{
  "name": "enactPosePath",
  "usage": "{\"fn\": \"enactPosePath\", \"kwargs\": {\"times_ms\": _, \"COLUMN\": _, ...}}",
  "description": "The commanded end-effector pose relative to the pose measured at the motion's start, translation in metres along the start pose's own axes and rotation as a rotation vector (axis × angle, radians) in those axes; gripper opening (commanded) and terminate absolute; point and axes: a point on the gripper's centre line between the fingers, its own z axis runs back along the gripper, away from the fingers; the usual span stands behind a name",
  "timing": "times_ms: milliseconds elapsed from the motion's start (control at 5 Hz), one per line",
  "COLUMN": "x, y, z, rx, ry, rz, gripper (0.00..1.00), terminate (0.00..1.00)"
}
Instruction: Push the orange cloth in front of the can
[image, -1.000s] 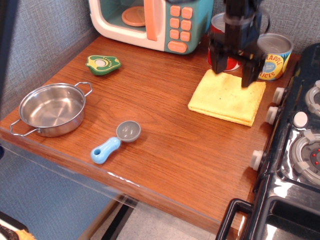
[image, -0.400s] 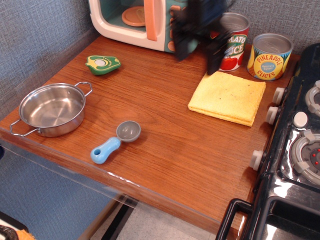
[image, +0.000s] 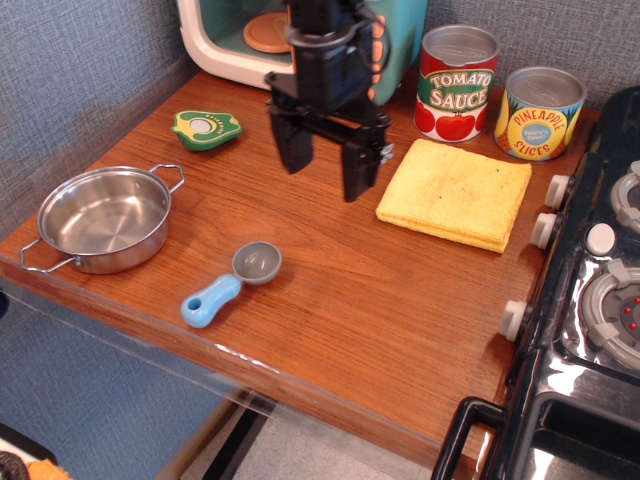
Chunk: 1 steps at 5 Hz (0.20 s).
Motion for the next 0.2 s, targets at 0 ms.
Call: {"fn": "enactPosePath", "kwargs": {"times_ms": 0, "x": 0.0006, "y": -0.0002, "z": 0.0257, "rx": 0.019, "ry": -0.072, "rz": 0.002, "gripper": 1.00, "terminate": 1.00}}
